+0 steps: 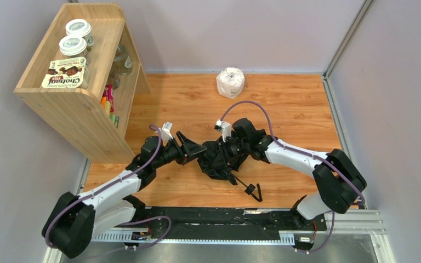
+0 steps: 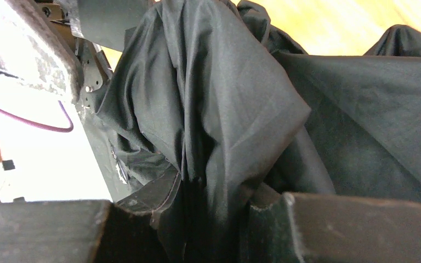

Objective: Put away the umbrella

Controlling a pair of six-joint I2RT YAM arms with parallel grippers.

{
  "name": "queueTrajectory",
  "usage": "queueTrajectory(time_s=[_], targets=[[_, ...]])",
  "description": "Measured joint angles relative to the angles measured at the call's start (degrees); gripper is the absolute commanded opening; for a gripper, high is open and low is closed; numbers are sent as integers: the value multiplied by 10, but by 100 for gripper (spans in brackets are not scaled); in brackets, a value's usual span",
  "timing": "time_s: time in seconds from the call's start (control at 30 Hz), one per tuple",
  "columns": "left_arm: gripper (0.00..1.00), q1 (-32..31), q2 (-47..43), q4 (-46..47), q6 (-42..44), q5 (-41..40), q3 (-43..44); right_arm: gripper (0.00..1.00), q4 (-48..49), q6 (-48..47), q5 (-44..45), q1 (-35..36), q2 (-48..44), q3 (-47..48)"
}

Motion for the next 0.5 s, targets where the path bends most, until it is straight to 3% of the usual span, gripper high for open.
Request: queueTrajectory(time_s=[0.13,0.2,0.3,0.5], targets=[[65,0,-78,-60,17,-30,-1,0,-31,-15,27,7,-16,21],[78,0,-119,-79,27,-40,-1,0,-43,-20,40,8,-21,32],[80,0,-160,-98,42,-45,-1,0,-58,-31,76,10,-34,40],[80,0,-126,-108,49,-40,11,0,-67,-84,197,68,-103,37]])
